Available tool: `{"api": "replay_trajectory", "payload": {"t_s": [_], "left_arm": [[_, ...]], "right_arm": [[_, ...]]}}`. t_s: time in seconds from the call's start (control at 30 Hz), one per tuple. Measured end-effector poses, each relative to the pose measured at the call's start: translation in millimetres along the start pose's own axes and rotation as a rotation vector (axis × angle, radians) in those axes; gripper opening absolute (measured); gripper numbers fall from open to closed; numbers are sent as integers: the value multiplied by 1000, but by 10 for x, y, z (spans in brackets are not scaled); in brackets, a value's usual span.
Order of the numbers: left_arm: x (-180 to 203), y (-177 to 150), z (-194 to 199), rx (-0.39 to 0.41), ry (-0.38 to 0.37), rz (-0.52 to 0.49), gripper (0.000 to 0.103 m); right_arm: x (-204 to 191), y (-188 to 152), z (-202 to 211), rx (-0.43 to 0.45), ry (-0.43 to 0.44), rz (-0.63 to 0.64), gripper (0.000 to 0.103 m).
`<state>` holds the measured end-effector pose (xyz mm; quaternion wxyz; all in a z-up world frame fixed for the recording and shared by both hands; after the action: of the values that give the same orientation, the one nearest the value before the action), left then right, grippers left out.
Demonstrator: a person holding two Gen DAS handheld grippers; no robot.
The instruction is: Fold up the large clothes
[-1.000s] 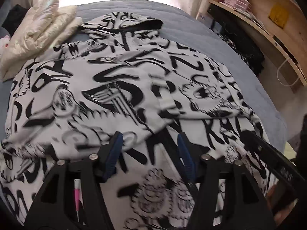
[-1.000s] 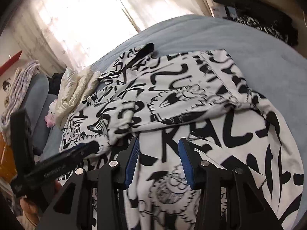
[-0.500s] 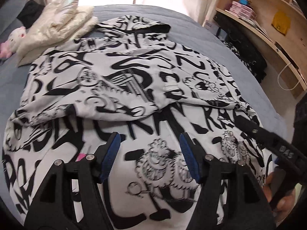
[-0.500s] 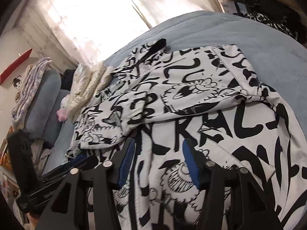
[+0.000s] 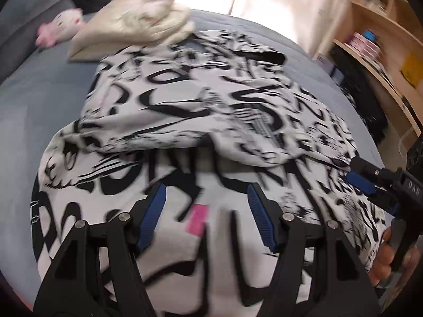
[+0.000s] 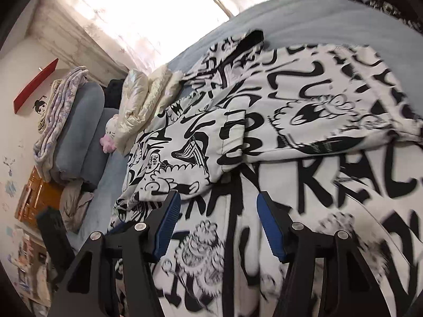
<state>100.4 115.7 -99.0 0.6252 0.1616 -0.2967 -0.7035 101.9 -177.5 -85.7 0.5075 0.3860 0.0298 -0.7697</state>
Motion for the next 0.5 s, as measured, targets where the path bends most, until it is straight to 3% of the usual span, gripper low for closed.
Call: {"api": "replay_trajectory", "payload": {"t_s": [0.13, 0.3, 0.4, 0.5], "left_arm": [[-322, -11, -152, -18, -12, 82, 61], [-613, 28, -393, -47, -43, 185, 61], [-737, 50, -508, -59, -55, 233, 61], [-843, 73, -577, -52, -72, 277, 61]], "right_arm": [[-11, 186, -372, -38, -2, -45, 61], [8, 331, -844, -74, -64, -99, 59], [2, 371, -1038, -82, -83, -104, 50], [-33, 399, -1115, -79, -68, -77, 20]]}}
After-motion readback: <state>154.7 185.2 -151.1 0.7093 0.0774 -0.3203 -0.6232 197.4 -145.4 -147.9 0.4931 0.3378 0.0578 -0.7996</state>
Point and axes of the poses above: each gripper's, at about its wrist camera, not at the fingertips, and z roughly against the way its jaws point, x to its right, y to its top, the point moved 2 cm from there along -z, roughly the way its jaws point, and after that the axes turned 12 degrees about -z, right-handed, at the moved point
